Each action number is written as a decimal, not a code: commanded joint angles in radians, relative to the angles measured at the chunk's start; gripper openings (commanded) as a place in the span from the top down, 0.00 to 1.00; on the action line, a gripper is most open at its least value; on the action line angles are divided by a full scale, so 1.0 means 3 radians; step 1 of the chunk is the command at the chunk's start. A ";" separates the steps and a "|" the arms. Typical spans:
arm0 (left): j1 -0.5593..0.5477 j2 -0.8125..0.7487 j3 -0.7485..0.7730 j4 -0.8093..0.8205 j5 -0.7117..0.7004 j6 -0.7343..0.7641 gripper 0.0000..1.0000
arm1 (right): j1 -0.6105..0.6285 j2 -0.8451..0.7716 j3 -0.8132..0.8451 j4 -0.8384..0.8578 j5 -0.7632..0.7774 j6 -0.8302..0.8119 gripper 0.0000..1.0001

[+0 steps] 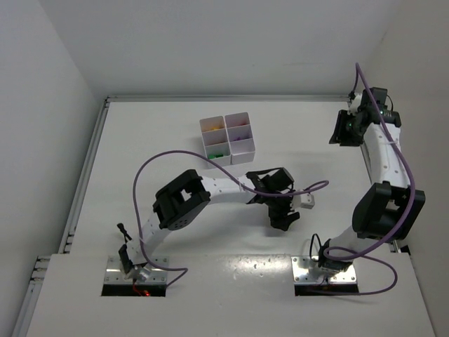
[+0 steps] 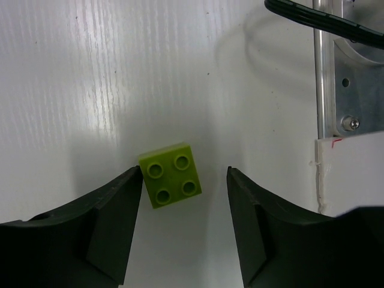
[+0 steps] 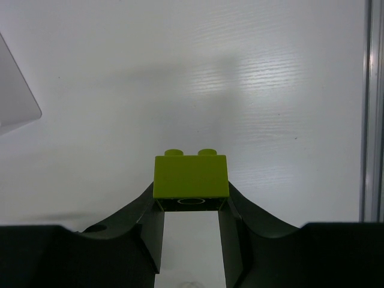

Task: Sort the legos into containers by color

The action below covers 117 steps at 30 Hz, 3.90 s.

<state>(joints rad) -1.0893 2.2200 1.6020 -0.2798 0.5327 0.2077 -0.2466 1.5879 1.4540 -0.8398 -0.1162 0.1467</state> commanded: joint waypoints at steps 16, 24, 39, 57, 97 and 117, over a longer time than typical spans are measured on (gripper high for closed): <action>0.0096 0.0005 -0.0043 0.0212 -0.0090 -0.0252 0.91 | -0.0012 -0.0083 0.0057 0.0043 0.0009 -0.0049 1.00; 0.0956 -0.1033 -0.0395 0.0693 0.0572 -0.1055 1.00 | 0.0244 -0.0088 -0.0173 0.0074 -0.0885 -0.0386 1.00; 0.2674 -0.1791 -0.0160 0.0017 0.0244 -0.1888 1.00 | 0.1502 0.1291 0.1236 -0.0048 -0.1222 -0.1761 1.00; 0.3161 -0.2061 -0.0605 0.0155 0.0316 -0.2027 1.00 | 0.2218 0.1779 0.1417 0.0058 -0.0426 -0.2775 0.97; 0.2302 -0.1720 -0.0355 0.0155 0.0096 -0.1511 1.00 | 0.1790 0.0584 0.0789 0.0968 -0.0187 -0.1344 0.28; 0.1693 -0.0420 0.0642 -0.0167 -0.0988 -0.1352 1.00 | 0.0797 0.0209 0.0400 0.0785 -0.0047 -0.0484 0.26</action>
<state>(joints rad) -0.5812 2.0979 1.7344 -0.3286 0.3218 -0.2058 0.0074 1.7092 1.5772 -0.6163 -0.1104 -0.0254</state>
